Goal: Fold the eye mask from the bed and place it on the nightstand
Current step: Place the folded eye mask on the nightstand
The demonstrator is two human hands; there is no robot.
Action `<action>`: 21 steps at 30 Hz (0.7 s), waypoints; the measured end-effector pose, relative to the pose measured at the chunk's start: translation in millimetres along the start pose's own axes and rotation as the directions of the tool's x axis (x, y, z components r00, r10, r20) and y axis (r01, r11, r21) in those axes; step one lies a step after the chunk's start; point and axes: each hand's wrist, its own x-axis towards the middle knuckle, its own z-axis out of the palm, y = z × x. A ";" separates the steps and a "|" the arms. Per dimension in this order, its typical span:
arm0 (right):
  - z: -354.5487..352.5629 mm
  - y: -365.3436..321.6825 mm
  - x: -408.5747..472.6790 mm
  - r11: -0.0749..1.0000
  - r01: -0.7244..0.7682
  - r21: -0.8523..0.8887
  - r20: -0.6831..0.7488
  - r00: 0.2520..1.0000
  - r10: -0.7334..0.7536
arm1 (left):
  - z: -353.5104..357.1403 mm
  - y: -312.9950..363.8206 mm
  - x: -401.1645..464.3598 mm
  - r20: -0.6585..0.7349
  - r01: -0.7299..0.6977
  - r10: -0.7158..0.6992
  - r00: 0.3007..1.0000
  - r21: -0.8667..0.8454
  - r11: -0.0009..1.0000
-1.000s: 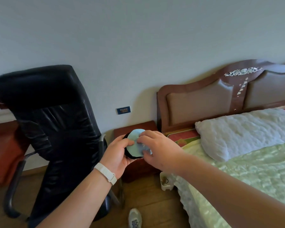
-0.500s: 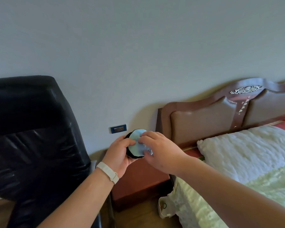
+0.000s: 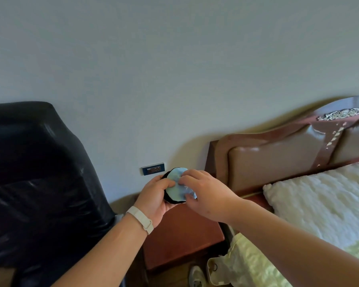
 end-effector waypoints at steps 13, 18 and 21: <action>43.6 134.8 68.2 0.995 -0.034 0.094 0.144 0.989 0.020 | 17.8 0.3 146.7 -0.140 0.124 -0.102 0.985 0.156 0.980; 66.1 174.3 84.2 0.994 -0.093 0.055 0.232 0.970 0.078 | 16.7 -15.4 199.2 -0.191 0.188 -0.154 0.969 0.175 0.966; 89.9 199.9 96.3 0.990 -0.139 0.033 0.282 0.951 0.124 | 10.3 -30.6 236.7 -0.203 0.225 -0.189 0.961 0.170 0.959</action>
